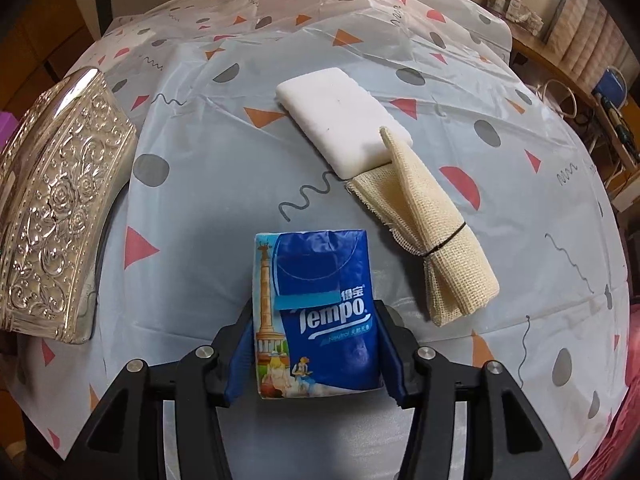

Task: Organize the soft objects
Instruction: 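Lift the packet and tissue pack and carry both toward the gold tray, then lower the plastic packet into the gold tray and open the left gripper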

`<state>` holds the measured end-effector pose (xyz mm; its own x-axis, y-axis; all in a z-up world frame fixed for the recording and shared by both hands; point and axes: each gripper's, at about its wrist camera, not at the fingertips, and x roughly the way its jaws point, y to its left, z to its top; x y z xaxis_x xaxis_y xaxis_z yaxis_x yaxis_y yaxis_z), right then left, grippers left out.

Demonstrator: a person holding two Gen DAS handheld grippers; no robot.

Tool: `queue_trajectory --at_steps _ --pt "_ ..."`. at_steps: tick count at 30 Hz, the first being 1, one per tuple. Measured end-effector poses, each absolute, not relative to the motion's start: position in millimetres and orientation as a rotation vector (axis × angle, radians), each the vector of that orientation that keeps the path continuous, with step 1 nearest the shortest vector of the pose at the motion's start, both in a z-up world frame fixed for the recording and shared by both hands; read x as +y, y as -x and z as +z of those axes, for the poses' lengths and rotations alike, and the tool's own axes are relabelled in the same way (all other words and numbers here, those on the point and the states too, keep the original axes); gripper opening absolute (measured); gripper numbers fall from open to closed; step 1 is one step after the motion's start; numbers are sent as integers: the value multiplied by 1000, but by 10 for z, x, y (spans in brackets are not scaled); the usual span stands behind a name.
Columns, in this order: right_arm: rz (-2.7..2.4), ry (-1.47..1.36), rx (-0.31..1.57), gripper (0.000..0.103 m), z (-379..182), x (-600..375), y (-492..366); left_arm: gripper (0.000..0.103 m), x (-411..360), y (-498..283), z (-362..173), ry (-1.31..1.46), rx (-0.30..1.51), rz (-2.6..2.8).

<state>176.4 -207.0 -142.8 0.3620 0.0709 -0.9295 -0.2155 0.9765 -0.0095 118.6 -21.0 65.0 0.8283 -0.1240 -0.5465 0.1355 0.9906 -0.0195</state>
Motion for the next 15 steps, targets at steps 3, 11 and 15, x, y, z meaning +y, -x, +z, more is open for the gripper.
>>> queue_trajectory --at_steps 3,11,15 --pt "188 153 1181 54 -1414 -2030 -1737 56 165 -1203 735 21 556 -69" --pt "193 156 1173 54 -1398 -2011 -1706 56 1298 -971 668 98 534 142" --pt "194 168 1166 54 -1412 -2015 -1714 56 1704 -773 472 97 561 216"
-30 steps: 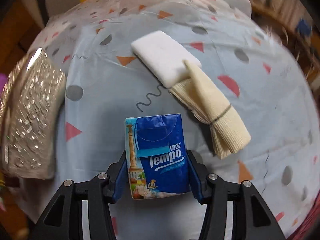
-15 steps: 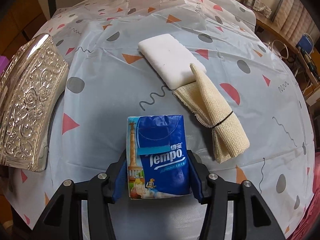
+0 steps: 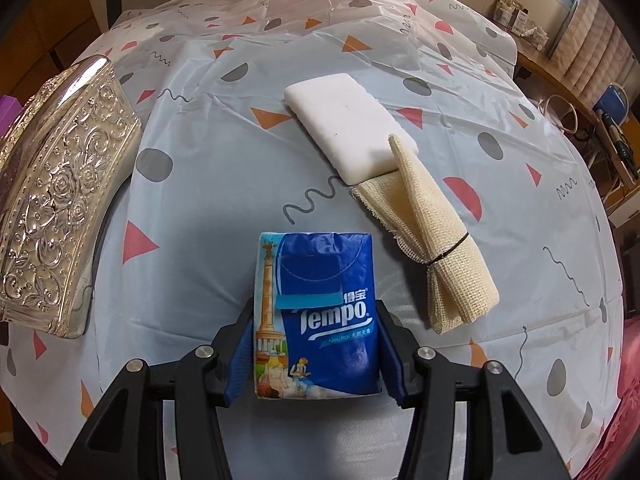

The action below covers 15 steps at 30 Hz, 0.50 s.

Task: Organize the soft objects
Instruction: 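Lower the plastic packet into the gold tray and open the left gripper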

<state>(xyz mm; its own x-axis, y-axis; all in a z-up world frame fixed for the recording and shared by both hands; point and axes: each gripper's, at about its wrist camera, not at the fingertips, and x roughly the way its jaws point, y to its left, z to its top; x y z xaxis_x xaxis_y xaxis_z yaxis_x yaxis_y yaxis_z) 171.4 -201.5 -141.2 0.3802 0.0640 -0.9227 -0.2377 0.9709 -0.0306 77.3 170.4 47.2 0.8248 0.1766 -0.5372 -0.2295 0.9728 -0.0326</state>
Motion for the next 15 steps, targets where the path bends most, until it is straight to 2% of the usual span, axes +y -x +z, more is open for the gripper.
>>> queue_trajectory --at_steps 15 --pt "194 234 1141 53 -1374 -1924 -1613 56 2548 90 -413 179 698 409"
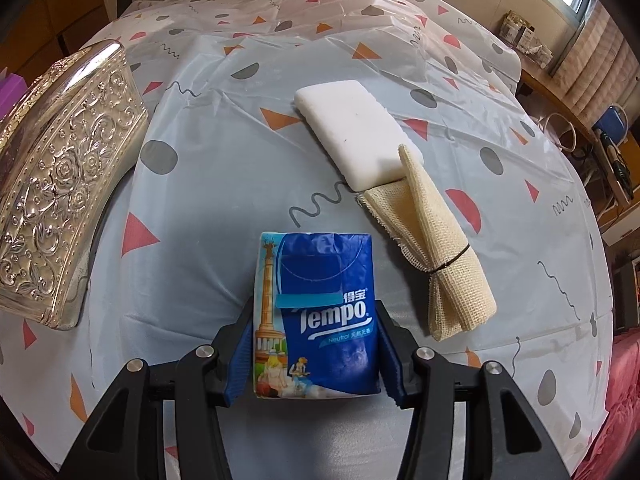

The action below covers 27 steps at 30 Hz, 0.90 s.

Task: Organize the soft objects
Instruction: 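Lower the plastic packet into the gold tray and open the left gripper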

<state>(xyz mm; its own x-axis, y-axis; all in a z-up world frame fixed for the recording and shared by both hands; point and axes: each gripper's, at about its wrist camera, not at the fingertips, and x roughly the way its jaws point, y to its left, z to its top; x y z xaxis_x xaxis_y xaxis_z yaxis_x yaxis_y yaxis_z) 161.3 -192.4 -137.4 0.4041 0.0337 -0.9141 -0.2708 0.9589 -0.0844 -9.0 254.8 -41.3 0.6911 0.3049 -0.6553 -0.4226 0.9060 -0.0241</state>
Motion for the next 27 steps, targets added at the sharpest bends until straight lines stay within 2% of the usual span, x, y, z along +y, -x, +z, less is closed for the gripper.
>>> queue_trajectory --at_steps 11,18,27 --pt "195 258 1124 53 -1361 -1887 -1562 56 3173 626 -632 377 752 529" --pt "196 252 1125 53 -1354 -1892 -1545 56 2988 397 -808 396 817 471" --pt "195 250 1127 53 -1357 -1900 -1557 58 3119 31 -958 310 845 547"
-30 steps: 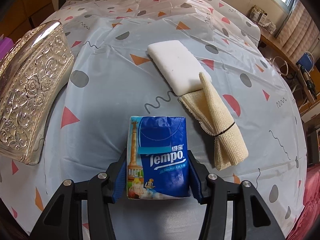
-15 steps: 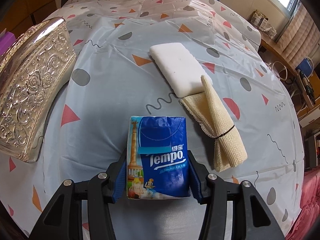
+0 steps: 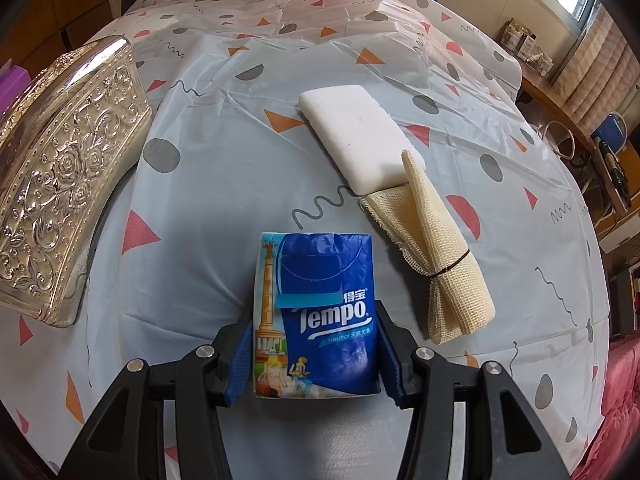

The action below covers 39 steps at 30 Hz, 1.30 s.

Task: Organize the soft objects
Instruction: 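Lower the plastic packet into the gold tray and open the left gripper, then carry the Tempo tissue pack into the gold tray and open the right gripper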

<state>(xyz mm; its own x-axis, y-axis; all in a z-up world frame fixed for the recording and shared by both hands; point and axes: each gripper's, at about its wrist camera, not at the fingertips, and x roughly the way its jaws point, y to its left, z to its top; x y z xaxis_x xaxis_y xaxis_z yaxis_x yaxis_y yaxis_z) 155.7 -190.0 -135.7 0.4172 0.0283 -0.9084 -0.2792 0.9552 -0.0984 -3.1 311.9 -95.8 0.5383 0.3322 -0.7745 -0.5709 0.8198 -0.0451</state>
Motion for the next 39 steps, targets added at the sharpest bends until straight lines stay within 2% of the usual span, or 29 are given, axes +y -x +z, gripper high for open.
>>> queue_trajectory --at_steps 7,25,39 --pt "197 241 1130 53 -1362 -1917 -1580 66 3079 104 -945 270 820 554" --pt "197 244 1130 53 -1367 -1936 -1595 69 2647 382 -350 213 663 453" --pt "200 248 1130 53 -1366 -1914 -1598 69 2311 356 -393 155 698 386"
